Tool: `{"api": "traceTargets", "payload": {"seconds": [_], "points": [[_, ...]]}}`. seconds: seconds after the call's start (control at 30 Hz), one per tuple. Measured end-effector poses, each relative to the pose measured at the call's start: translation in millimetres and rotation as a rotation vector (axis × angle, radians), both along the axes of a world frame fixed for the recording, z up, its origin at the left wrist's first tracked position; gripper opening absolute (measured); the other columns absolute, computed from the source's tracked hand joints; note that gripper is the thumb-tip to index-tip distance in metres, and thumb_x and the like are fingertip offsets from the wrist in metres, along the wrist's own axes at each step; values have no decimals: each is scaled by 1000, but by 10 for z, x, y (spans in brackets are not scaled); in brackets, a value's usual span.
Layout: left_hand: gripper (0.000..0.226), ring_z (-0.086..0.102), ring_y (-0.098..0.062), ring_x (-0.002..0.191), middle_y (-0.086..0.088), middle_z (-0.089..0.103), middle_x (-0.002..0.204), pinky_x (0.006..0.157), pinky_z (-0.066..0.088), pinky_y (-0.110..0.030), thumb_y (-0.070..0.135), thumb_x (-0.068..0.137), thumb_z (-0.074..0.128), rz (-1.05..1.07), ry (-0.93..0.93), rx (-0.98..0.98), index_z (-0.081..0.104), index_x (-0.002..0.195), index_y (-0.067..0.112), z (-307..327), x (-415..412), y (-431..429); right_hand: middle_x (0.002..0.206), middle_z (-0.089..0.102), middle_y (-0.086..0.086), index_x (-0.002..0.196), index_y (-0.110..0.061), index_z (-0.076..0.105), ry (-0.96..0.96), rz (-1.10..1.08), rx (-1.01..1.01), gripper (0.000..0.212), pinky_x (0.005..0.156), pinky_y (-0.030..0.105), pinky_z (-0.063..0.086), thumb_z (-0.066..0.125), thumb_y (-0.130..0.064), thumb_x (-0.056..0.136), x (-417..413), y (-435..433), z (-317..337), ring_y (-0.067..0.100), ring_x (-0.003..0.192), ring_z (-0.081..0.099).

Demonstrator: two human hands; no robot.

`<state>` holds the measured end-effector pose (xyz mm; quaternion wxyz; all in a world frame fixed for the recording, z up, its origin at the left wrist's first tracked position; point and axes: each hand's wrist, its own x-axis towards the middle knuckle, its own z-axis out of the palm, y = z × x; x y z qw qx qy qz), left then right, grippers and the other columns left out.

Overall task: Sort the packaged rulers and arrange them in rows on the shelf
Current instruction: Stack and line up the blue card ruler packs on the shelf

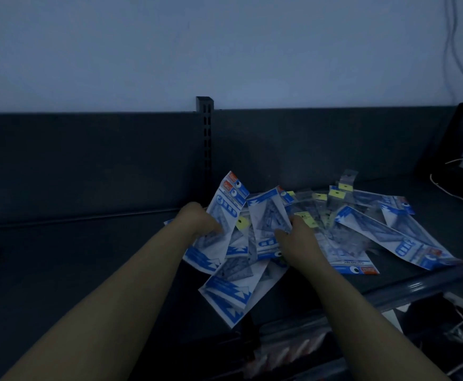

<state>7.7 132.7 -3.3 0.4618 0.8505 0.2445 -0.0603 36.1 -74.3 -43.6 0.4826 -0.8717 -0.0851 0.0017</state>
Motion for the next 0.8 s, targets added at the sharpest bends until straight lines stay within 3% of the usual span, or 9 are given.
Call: {"api": "traceTargets", "payload": {"seconds": [0.07, 0.2, 0.27, 0.43, 0.57, 0.73, 0.8], "points": [[53, 61, -30, 107, -18, 63, 116, 91, 52, -36, 20, 76, 80, 9, 25, -1, 59, 117, -5, -10, -4, 8, 84, 48, -5, 115, -11, 45, -6, 1, -23, 18, 48, 22, 36, 47, -19, 98, -2, 13, -6, 8, 69, 50], [30, 64, -23, 82, -14, 66, 98, 66, 55, -33, 6, 74, 81, 56, -26, -229, 62, 96, -1, -32, -69, -40, 95, 50, 3, 119, -10, 45, -16, 2, -39, 24, 50, 24, 36, 47, -20, 98, -2, 28, -8, 9, 70, 49], [28, 63, -19, 74, -11, 67, 91, 56, 53, -27, 5, 74, 80, 63, -57, -341, 64, 97, 1, -36, -119, -64, 97, 50, 3, 120, -9, 45, -18, 6, -32, 24, 51, 23, 36, 47, -19, 98, -10, 25, -10, 8, 71, 49], [18, 61, -19, 69, -11, 65, 85, 41, 51, -21, 6, 78, 77, 40, -56, -336, 62, 88, 2, 49, -212, -9, 90, 50, 3, 113, -12, 45, 26, 24, 9, 16, 50, 23, 36, 46, -17, 98, -39, 21, 58, 10, 69, 48], [21, 63, -22, 71, -14, 66, 88, 57, 54, -29, 11, 83, 74, 71, -117, -329, 64, 98, 0, 61, -289, 157, 92, 55, 14, 104, -6, 51, 27, -17, 104, 11, 54, 28, 36, 47, -12, 96, -66, -17, 186, 20, 70, 50], [5, 64, -25, 82, -15, 68, 99, 75, 55, -37, 12, 87, 69, 18, -203, -377, 66, 91, 10, 35, -468, 235, 93, 56, 12, 109, -12, 50, 50, 13, 140, 13, 55, 29, 40, 44, -18, 99, -267, 140, 274, 23, 73, 53], [5, 65, -22, 81, -13, 68, 99, 70, 57, -33, 9, 88, 67, 11, -255, -416, 65, 92, 11, 55, -579, 244, 98, 58, 18, 107, -12, 50, 63, 4, 192, 12, 61, 32, 43, 43, -17, 98, -379, 292, 275, 31, 80, 58]]}}
